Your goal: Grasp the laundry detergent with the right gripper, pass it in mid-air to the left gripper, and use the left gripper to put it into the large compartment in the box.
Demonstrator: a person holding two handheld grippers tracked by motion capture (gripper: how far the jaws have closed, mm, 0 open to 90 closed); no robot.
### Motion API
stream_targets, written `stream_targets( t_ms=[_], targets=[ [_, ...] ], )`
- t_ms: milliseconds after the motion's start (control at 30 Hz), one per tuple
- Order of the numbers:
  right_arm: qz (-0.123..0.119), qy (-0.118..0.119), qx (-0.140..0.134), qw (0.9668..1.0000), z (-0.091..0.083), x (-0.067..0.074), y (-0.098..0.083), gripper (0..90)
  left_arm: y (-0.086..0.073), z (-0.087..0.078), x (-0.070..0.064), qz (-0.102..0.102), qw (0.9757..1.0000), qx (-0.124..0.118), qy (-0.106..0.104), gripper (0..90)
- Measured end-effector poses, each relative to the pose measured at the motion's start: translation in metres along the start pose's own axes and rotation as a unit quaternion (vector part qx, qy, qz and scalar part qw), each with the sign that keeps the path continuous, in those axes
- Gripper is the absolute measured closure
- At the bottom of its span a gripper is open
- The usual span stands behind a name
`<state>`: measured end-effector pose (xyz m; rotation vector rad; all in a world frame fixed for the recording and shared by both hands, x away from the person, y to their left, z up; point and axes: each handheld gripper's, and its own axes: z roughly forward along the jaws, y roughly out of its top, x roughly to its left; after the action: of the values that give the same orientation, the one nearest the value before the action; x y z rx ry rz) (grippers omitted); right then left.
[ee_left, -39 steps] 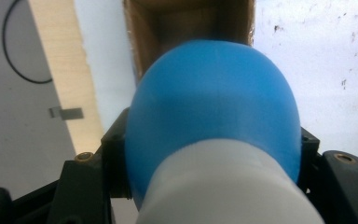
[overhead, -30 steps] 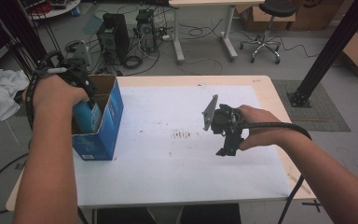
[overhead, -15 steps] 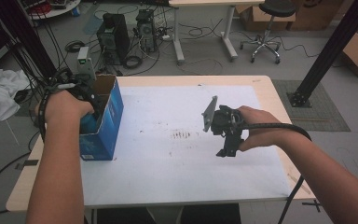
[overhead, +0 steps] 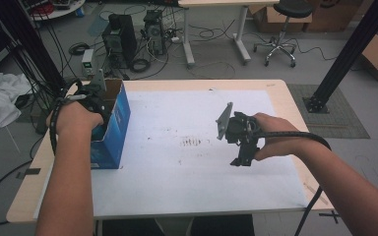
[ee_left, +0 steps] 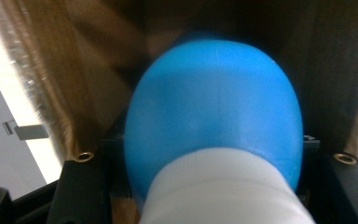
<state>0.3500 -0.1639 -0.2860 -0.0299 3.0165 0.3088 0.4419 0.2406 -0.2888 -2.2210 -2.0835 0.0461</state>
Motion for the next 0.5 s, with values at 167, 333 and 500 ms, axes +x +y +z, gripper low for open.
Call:
stream_targets(
  t_ms=[167,333,500],
  targets=[
    [0.004,0.002,0.002,1.0,0.0022,-0.0005,-0.0033,0.0,-0.0005,0.0005,0.0007,0.0,0.9999,-0.01,-0.002,38.1],
    [0.006,0.002,-0.001,1.0,0.0033,-0.0015,-0.0035,0.0,-0.002,0.0009,0.003,-0.001,0.9999,-0.015,-0.005,38.1],
    [0.005,0.0,-0.002,1.0,0.0025,-0.0021,-0.002,0.0,-0.0026,0.0014,0.0032,-0.006,0.9999,-0.014,-0.007,38.0]
  ],
)
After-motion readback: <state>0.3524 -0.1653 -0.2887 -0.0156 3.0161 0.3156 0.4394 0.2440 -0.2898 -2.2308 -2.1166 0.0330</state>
